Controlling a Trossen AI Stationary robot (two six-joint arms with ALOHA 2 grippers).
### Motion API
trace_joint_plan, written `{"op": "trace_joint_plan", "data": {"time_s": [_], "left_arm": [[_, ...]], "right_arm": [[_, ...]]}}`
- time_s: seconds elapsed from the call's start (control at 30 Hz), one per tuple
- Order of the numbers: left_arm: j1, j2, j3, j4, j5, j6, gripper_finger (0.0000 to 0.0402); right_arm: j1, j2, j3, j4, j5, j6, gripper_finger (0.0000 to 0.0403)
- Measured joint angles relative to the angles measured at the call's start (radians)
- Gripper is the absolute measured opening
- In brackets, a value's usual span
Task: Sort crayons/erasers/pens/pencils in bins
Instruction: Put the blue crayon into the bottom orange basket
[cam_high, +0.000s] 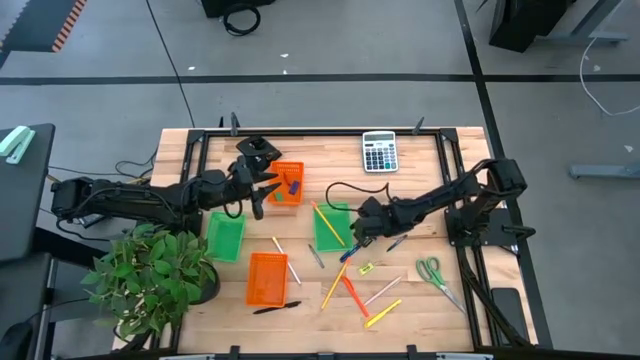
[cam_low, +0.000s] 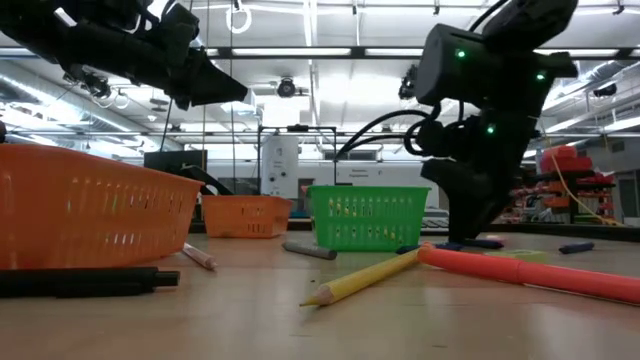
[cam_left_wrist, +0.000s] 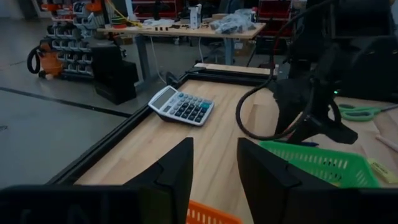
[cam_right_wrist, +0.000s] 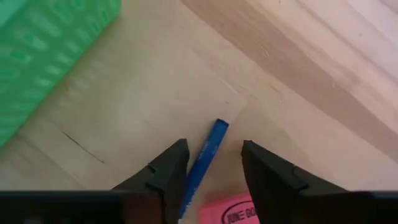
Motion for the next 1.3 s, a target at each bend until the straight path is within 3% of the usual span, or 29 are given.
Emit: {"op": "trace_joint_plan", "data": {"time_s": [0.33,0.47,0.77,1.0,1.3], "left_arm": [[0.0,0.0,0.0,0.02,0.0,0.006,0.0133],[0.0,0.0,0.0,0.019,0.0,0.006,0.0128],[0.0,0.0,0.0,0.018,0.0,0.008,0.013],[0.0,0.0,0.0,0.018,0.0,0.008,0.0124],[0.0,0.0,0.0,0.018,0.0,0.007,0.0127]], "right_arm": [[0.112,0.006,-0.01,-0.029,0.1,0.13,0.0035],[0.132,0.0,-0.01,-0.058,0.126,0.151,0.0007],[0.14,-0.144,-0.013,-0.125,0.131,0.151,0.0004],[0.204,-0.303,-0.012,-0.175,0.294,0.217,0.0004],[0.34,-0.281,-0.012,-0.167,0.319,0.262,0.0033]]}}
